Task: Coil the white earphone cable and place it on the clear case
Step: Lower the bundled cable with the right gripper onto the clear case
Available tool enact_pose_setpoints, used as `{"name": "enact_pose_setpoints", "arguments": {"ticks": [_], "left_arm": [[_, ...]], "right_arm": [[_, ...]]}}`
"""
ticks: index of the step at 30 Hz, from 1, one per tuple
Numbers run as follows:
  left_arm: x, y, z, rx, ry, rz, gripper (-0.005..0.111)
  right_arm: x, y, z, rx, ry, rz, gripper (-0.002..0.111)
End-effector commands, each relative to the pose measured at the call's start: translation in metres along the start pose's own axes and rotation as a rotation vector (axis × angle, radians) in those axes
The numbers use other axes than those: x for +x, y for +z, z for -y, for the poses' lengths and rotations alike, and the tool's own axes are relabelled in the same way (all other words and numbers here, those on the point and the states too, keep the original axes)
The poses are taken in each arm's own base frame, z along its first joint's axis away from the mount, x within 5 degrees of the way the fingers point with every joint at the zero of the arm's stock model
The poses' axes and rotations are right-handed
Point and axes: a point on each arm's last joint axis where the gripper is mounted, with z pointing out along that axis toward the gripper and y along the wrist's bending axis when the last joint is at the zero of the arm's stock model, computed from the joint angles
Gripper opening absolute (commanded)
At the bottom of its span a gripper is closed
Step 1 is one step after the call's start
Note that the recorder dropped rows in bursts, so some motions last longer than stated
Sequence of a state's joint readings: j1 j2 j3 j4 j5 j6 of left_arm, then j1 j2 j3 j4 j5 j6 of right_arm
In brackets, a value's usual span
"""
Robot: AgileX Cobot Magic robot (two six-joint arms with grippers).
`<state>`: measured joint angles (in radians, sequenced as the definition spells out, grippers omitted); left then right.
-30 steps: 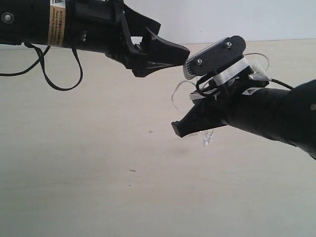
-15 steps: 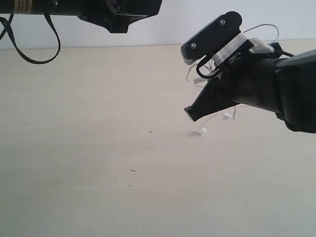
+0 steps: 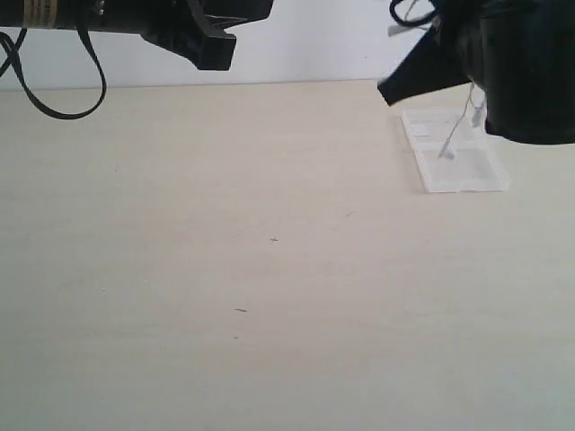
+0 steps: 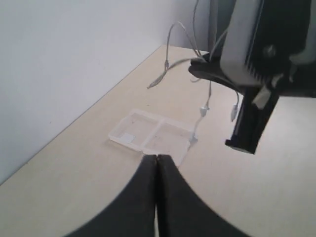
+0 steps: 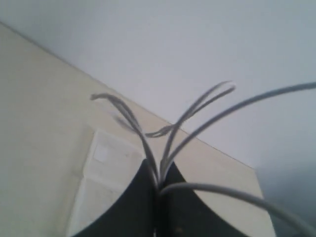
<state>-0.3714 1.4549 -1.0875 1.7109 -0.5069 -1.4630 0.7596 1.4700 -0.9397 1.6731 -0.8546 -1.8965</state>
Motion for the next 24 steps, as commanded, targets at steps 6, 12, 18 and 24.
{"name": "enact_pose_setpoints", "arguments": {"ticks": [6,12,18,24], "left_arm": [[-0.001,-0.002,0.001,0.008,-0.03,-0.007,0.0],[0.0,-0.005,-0.008,-0.032,-0.037,-0.01,0.0],[0.002,-0.009,-0.015,-0.05,-0.08,-0.01,0.0],[0.002,-0.009,-0.014,-0.039,-0.08,-0.01,0.0]], "right_arm": [[-0.022,-0.016,0.01,-0.377,0.523,0.283,0.0],[-0.019,-0.001,0.011,-0.725,0.495,0.109,0.0],[-0.024,0.009,0.024,-0.91,0.428,-0.041,0.0],[-0.032,0.025,0.042,-0.774,0.209,-0.366,0.0]]}}
